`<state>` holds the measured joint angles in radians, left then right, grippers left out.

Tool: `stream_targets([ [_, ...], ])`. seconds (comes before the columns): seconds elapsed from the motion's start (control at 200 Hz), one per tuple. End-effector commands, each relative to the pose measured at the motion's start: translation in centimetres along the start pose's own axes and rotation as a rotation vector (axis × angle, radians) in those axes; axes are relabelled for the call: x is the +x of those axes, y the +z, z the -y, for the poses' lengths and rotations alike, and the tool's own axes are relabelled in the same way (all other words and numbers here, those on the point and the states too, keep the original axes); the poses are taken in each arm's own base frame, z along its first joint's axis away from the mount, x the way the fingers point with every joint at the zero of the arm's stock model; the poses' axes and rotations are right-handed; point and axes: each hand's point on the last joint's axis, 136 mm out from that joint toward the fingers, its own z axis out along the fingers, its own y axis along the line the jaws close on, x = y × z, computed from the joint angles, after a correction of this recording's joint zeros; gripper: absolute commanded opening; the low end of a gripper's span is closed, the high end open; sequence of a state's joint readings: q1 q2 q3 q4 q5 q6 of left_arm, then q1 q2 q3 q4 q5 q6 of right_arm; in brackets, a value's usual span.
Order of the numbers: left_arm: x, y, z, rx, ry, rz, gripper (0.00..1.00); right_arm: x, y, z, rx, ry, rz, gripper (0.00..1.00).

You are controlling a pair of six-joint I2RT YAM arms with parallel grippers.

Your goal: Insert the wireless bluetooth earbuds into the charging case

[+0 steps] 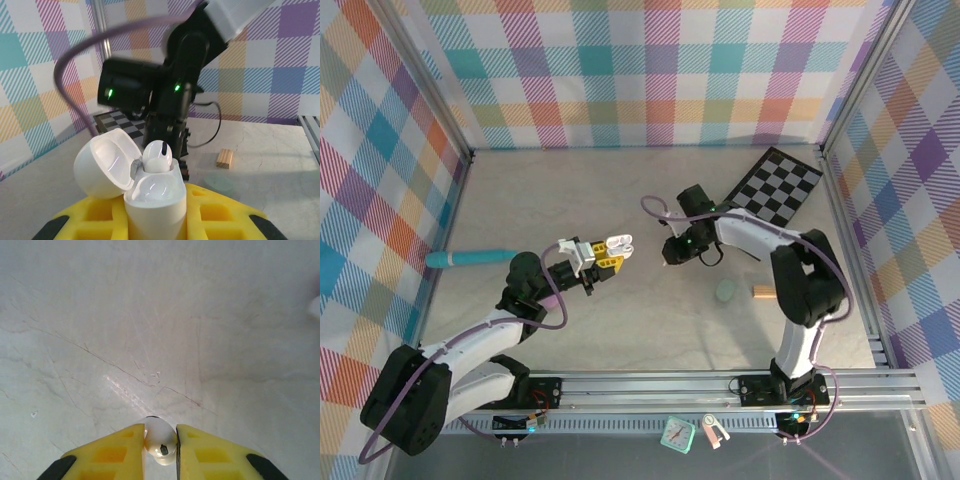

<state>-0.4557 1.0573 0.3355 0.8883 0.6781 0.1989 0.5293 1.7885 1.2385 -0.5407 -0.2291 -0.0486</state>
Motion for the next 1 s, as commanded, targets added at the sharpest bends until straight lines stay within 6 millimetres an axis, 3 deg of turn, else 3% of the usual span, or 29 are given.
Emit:
stream_targets([
  [0.0, -0.7, 0.5, -0.4, -0.003, 0.012, 0.005, 0.14, -2.0, -3.0, 0.4, 0.086, -0.027, 0.138, 0.22],
  [0.16, 0.4, 1.1, -0.4, 0.010, -0.015, -0.034, 0.14, -2.8, -6.3, 0.0, 0.179, -0.066, 0.257, 0.21],
  [0.565, 1.6, 2.5, -0.6, 0.024, -0.056, -0.069, 0.14, -4.4, -13.6, -5.9, 0.235, -0.268, 0.530, 0.21],
  [0.81, 1.3, 3.0, -0.4, 0.045, -0.072, -0.052, 0.14, -5.2, -15.7, -11.0, 0.196, -0.463, 0.629, 0.21],
  [0.995, 1.1, 3.1, -0.4, 0.048, -0.081, -0.048, 0.14, -6.1, -15.9, -14.2, 0.166, -0.543, 0.671, 0.20],
])
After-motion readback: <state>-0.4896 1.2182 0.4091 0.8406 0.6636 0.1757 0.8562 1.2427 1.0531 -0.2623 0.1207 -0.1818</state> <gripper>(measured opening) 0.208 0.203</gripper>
